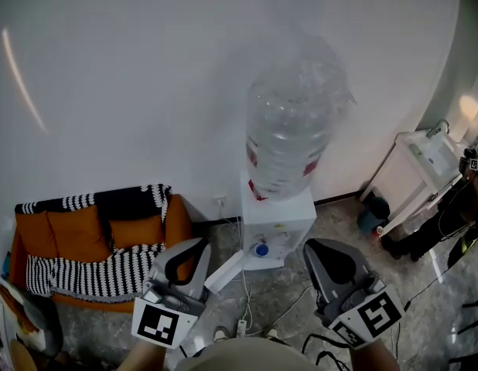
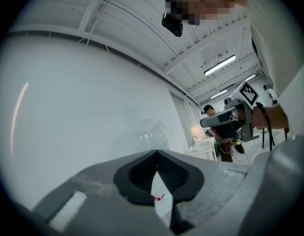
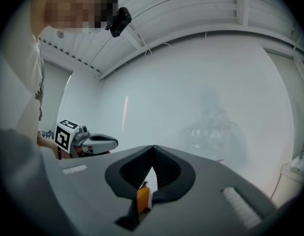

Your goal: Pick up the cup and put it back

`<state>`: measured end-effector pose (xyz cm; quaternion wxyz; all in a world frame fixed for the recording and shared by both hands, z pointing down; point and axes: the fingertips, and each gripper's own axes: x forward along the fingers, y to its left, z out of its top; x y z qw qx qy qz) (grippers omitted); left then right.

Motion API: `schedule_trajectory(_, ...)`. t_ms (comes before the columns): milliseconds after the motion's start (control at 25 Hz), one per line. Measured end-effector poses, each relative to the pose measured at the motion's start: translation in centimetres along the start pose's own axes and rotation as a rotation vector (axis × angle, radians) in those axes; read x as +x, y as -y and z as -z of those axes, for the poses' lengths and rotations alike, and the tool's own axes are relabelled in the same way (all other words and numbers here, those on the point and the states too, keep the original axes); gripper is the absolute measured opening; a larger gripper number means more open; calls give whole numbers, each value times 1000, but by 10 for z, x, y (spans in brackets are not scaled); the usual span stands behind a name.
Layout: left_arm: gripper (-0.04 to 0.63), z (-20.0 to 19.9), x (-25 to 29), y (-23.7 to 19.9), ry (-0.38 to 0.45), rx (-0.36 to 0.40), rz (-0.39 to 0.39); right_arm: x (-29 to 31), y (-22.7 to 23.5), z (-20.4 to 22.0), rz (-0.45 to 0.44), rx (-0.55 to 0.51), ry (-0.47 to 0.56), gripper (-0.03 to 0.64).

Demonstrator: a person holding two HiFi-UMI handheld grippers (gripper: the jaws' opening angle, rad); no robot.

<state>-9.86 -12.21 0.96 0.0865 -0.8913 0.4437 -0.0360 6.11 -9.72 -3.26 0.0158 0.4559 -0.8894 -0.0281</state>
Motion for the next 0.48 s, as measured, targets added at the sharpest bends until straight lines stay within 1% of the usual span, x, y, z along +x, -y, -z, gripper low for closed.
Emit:
schedule_trajectory(80,2,-3,2,-2,13,-13,-4,2,3,2,1,14,-1,3)
schedule_trajectory(200,2,-5,4,-2,26,-10,-3,3,7,4,5,20,-3,3)
schedule_trajectory(320,3,-4,5,1,23,0,12,4,10,6,7,43,-2,3)
schedule_trajectory(480,3,-2,6,1,10,1,16,6,11,9,12,41,-9,3)
